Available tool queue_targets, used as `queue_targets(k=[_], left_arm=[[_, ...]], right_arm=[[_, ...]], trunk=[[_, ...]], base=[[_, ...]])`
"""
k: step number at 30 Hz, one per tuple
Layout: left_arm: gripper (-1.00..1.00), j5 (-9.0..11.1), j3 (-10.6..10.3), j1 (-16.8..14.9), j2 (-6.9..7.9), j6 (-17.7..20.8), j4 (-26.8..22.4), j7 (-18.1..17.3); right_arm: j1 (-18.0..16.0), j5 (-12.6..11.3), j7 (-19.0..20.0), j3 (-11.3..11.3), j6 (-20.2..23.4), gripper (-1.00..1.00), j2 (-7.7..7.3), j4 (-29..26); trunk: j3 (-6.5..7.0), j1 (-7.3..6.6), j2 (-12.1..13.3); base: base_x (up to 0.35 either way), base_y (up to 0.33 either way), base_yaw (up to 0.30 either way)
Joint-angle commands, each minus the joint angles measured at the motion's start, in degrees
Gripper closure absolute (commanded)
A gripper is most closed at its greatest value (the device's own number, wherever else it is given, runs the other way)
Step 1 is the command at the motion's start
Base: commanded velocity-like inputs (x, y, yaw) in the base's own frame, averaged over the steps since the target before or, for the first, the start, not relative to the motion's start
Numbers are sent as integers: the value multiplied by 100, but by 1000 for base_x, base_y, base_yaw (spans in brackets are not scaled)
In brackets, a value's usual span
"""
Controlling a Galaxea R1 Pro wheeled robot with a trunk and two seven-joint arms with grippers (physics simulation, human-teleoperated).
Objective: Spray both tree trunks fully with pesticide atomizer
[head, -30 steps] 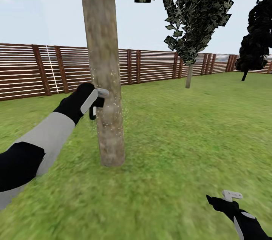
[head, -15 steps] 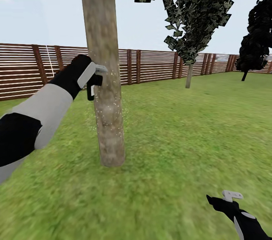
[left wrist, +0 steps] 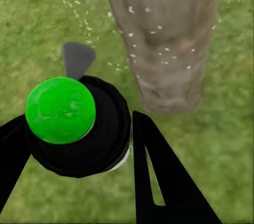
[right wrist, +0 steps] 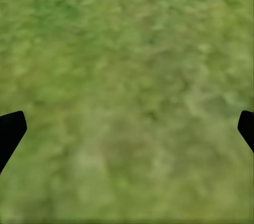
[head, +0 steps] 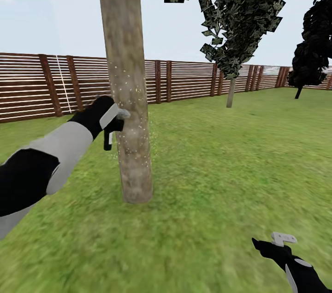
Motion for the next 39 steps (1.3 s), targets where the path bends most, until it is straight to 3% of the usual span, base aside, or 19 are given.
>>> queue_targets(k=[1,5,10,13,16,23,36,39], left_arm=[[100,-38,-7,224,2,-53,-1,-10],[100,-38,-6,712,9,-169,3,-26],[100,-42,-6,1404,42,-666,29,-28],[100,-46,-6,1879,43,-1152,31,-28],[100,-47,-11,2133,39,-1354,32,-28],[100,-51,-41,2190,-26,-1381,18,-28],[100,-47,-42,2190,-88,-1386,23,-28],[100,-51,-42,2336,-87,-1448,20,-28]], right_arm=[[-2,0,0,0,0,-100,0,0],[-2,1,0,0,0,-100,0,0],[-1,1,0,0,0,-100,0,0],[0,2,0,0,0,-100,-3,0],[-1,7,-1,0,0,-100,0,0],[0,9,-8,0,0,-100,0,0],[-1,9,-4,0,0,-100,0,0],[-2,9,-2,0,0,-100,0,0]], trunk=[[1,-1,-1],[1,-1,-1],[1,-1,-1],[1,-1,-1],[1,-1,-1],[1,-1,-1],[1,-1,-1],[1,-1,-1]], base=[[0,0,0],[0,0,0],[0,0,0],[0,0,0],[0,0,17],[0,-51,228],[0,-315,243],[0,-325,90]])
